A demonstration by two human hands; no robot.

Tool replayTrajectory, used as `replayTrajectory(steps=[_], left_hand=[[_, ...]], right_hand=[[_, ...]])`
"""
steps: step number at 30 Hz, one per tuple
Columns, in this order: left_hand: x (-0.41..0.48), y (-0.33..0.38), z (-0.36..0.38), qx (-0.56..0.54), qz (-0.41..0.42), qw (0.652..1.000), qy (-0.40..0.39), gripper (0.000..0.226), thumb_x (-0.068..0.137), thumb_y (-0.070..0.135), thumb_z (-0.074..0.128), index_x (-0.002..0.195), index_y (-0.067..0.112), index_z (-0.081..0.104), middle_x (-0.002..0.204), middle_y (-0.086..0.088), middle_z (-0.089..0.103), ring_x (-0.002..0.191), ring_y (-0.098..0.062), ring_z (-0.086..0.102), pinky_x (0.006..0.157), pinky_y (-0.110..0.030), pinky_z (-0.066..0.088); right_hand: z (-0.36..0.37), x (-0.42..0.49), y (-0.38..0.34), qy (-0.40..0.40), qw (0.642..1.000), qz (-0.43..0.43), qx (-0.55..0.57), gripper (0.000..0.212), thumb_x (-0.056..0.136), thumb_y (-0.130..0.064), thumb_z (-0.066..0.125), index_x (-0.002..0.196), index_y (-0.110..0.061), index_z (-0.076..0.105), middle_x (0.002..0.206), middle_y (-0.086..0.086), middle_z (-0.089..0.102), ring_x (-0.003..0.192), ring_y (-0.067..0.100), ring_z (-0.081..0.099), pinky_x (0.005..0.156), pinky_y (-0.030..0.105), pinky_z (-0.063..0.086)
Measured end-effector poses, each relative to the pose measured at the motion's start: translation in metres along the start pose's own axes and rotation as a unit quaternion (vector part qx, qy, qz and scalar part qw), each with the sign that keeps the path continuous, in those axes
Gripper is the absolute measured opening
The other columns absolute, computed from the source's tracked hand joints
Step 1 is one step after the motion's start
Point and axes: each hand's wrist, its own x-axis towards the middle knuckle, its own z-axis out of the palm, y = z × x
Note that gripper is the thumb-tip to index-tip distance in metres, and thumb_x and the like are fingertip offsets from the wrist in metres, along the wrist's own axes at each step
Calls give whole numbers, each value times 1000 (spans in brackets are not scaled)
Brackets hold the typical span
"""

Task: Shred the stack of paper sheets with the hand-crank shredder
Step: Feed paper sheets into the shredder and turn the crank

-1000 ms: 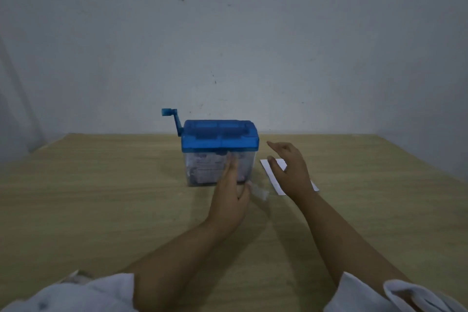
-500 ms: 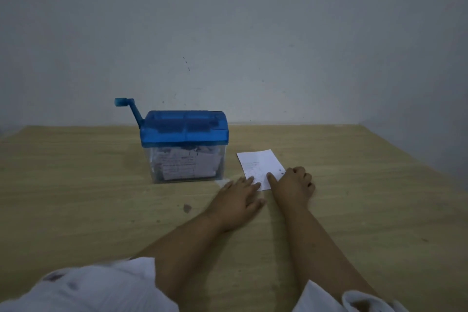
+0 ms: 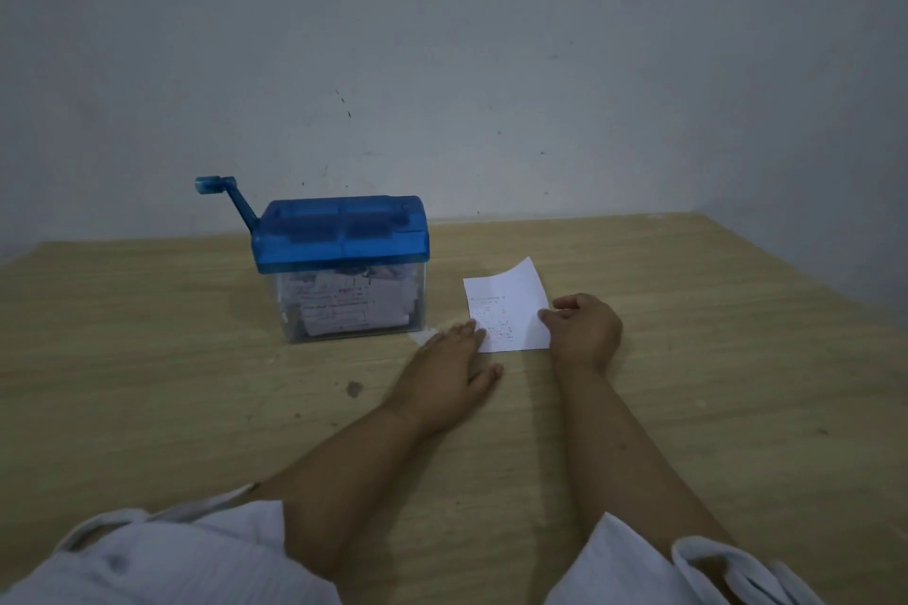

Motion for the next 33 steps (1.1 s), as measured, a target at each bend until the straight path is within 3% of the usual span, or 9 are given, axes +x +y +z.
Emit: replayTrajectory(steps=[5,8,12,15,17,20,25,30,33], left_hand=[[1,1,0,16,-12,1000,-15,61,99,46,33,150,15,21,157,-1,18,144,-11,13,115,-22,4],[2,1,0,28,-11,999,-17,61,99,46,32,150,14,20,157,-2,17,145,-12,13,115,-22,2],[2,0,2,18,-9,1000,-18,62,99,45,34,150,11,20,157,-4,18,145,-12,13,114,-20,1],[2,-1,1,-12,-16,1000,5,62,99,43,36,150,13,16,158,-2,15,145,-12,12,114,-21,5],[-1,1,-2,-87,-8,994,70,62,100,34,40,151,15,11,157,2,14,142,-8,15,111,-18,11],[-11,4,-15,-249,0,950,190,54,100,20,43,149,18,19,144,11,27,127,4,23,104,-7,21],[-20,1,-64,-393,9,877,275,29,97,19,47,124,25,37,120,0,51,102,-8,55,87,-28,47],[-16,-8,-117,-385,-35,899,204,31,92,30,58,115,25,39,106,-4,58,98,-18,56,84,-37,52],[-18,-25,-142,-337,-48,914,221,20,91,14,59,109,20,51,93,-1,55,90,-17,54,77,-29,49]], right_hand=[[-1,0,1,-2,999,-22,-40,29,81,-12,70,107,-1,68,96,15,71,93,26,65,88,30,43],[0,-1,2,6,996,-41,-81,18,86,-17,64,98,-6,71,96,10,72,91,25,64,90,34,42],[0,-1,4,54,993,-60,-88,12,88,-18,61,91,-10,70,93,7,70,93,28,59,81,32,34],[1,-3,4,61,994,-91,5,9,87,-10,60,89,-5,67,88,9,67,86,28,58,71,31,40],[-2,-7,-3,52,991,-59,104,10,89,-8,58,92,-2,64,86,6,64,81,20,57,68,25,40],[-7,-10,-20,68,969,-2,236,13,89,-9,60,98,-1,63,89,7,62,82,16,56,66,20,41],[-6,-18,-66,32,925,52,374,11,87,-9,63,97,-5,62,77,-2,62,75,11,57,73,28,48],[12,-40,-109,-10,914,14,404,13,89,-11,62,101,-12,60,83,3,61,72,7,56,61,12,46],[22,-51,-131,-56,922,-11,382,14,91,-11,58,104,-16,57,86,6,60,73,11,55,63,18,48]])
